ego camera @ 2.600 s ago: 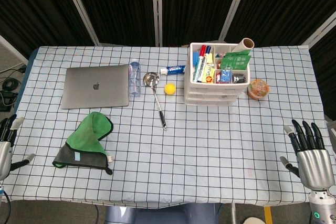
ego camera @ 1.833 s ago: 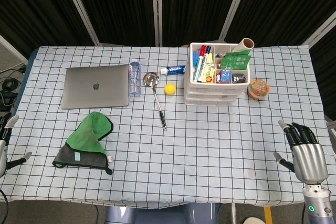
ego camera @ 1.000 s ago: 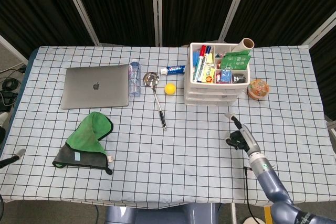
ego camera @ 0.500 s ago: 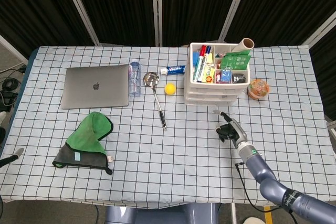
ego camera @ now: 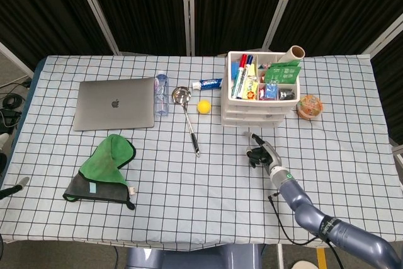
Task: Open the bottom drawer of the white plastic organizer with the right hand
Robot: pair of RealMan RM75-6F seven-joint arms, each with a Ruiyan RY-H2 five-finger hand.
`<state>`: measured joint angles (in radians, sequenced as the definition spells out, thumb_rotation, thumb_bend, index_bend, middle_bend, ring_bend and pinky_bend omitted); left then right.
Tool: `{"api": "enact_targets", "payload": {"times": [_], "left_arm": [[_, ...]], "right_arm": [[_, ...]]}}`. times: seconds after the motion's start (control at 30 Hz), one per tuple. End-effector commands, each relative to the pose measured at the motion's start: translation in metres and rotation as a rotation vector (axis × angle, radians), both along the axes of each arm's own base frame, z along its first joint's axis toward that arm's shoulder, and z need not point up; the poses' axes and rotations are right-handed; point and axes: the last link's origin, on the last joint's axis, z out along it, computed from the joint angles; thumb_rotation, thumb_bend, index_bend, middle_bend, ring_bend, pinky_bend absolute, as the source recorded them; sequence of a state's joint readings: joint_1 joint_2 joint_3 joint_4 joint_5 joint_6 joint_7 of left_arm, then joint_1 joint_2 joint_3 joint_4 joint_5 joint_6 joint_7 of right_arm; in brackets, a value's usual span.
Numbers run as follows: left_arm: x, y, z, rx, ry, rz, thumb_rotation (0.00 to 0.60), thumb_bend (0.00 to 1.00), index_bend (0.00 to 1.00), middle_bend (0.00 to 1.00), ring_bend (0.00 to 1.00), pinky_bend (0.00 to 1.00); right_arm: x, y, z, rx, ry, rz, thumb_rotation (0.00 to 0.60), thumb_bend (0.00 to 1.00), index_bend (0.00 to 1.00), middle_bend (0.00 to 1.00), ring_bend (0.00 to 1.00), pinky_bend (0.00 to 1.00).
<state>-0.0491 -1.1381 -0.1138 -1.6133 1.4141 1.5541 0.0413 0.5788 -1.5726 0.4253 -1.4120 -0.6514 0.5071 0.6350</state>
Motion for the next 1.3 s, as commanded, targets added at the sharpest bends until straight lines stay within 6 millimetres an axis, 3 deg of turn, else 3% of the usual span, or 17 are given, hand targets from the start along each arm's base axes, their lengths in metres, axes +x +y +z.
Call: {"api": "enact_targets", "payload": {"times": [0.03, 0.6, 1.3], "left_arm": [[0.000, 0.001, -0.001, -0.005, 0.000, 0.000, 0.600, 0.00, 0.00, 0.00, 0.00, 0.00], [-0.002, 0.004, -0.002, -0.020, -0.009, 0.006, 0.600, 0.00, 0.00, 0.00, 0.00, 0.00], [-0.002, 0.004, -0.002, -0.040, -0.022, -0.002, 0.600, 0.00, 0.00, 0.00, 0.00, 0.00]], "right_arm": [[0.002, -0.005, -0.005, -0.009, -0.006, -0.007, 0.600, 0.65, 0.17, 1.00, 0.96, 0.83], [0.004, -0.018, -0.017, -0.044, -0.040, -0.040, 0.600, 0.65, 0.13, 1.00, 0.96, 0.83], [0.003, -0.025, -0.027, -0.058, -0.217, -0.171, 0.600, 0.66, 0.13, 1.00, 0.95, 0.83]]}}
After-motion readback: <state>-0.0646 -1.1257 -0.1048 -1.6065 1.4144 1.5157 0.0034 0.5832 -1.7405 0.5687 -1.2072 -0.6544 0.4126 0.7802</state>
